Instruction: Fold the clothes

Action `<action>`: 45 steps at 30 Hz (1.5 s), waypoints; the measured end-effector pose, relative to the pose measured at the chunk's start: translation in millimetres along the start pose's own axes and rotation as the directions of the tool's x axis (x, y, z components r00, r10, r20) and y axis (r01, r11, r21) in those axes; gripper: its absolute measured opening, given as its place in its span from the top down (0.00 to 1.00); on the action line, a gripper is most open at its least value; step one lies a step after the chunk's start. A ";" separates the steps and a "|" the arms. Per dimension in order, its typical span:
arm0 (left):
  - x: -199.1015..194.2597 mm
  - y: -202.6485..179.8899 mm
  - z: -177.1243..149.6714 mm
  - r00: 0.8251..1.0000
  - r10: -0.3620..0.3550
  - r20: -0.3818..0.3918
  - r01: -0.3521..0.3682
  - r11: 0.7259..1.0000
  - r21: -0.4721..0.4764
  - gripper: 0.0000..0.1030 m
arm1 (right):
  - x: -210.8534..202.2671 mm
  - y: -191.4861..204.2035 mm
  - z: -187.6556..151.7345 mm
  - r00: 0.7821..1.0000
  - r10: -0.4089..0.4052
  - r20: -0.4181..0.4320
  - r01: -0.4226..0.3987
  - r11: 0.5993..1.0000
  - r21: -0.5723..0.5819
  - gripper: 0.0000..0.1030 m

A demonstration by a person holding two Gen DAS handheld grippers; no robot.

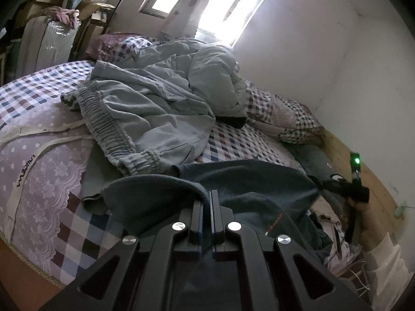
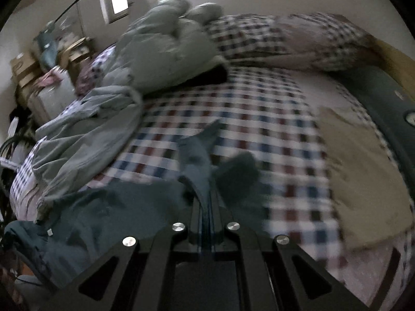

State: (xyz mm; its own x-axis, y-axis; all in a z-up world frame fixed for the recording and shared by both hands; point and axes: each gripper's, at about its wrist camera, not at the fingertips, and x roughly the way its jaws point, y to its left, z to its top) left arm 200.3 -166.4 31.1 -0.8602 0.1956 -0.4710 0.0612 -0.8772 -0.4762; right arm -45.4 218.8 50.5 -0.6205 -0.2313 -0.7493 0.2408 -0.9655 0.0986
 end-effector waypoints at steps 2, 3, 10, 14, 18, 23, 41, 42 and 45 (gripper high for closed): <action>-0.9 -0.7 -0.3 1.000 0.000 0.005 0.000 1.000 0.002 0.97 | -10.5 -17.4 -10.8 1.000 -0.018 -0.002 0.019 1.000 0.024 0.98; -1.4 -1.0 -0.5 1.000 0.001 0.007 -0.001 1.000 0.002 0.97 | -15.9 -24.4 -16.7 1.000 -0.026 -0.003 0.026 0.999 0.034 0.98; -4.8 -1.6 -1.5 1.000 0.009 0.016 -0.009 1.000 0.009 0.97 | -45.0 -63.6 -59.1 0.998 -0.060 -0.016 0.061 0.993 0.104 0.98; -6.2 2.1 -1.1 1.000 0.017 0.017 -0.017 1.000 -0.001 0.97 | -56.3 -69.2 -91.9 0.996 -0.068 -0.061 0.074 0.992 0.100 0.98; -7.0 7.0 -0.8 1.000 0.026 0.012 -0.026 1.000 -0.015 0.97 | -52.2 -65.3 -119.6 0.988 -0.073 -0.136 0.082 0.994 0.065 0.97; -8.0 12.4 -0.4 0.999 0.037 0.008 -0.037 0.999 -0.026 0.97 | -46.0 -48.6 -144.2 0.968 -0.100 -0.229 0.095 0.995 -0.034 0.94; -7.4 5.2 -3.0 1.000 0.025 0.009 -0.025 1.000 -0.006 0.97 | -96.1 21.8 -85.0 0.976 0.052 -0.211 -0.109 0.956 -0.272 0.50; -7.6 5.6 -3.0 1.000 0.023 0.010 -0.023 1.000 -0.008 0.97 | -91.0 27.8 -79.2 0.975 0.068 -0.212 -0.128 0.951 -0.280 0.50; -8.1 7.8 -2.2 1.000 0.017 0.010 -0.017 1.000 -0.015 0.97 | -75.2 46.0 -61.8 0.968 0.124 -0.218 -0.189 0.934 -0.304 0.50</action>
State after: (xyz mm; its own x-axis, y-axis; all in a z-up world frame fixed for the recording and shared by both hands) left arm 208.9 -173.8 29.6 -0.8642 0.1760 -0.4714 0.0832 -0.8739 -0.4789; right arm 58.4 199.1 71.0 -0.4078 -0.3180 -0.8559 0.5686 -0.8219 0.0345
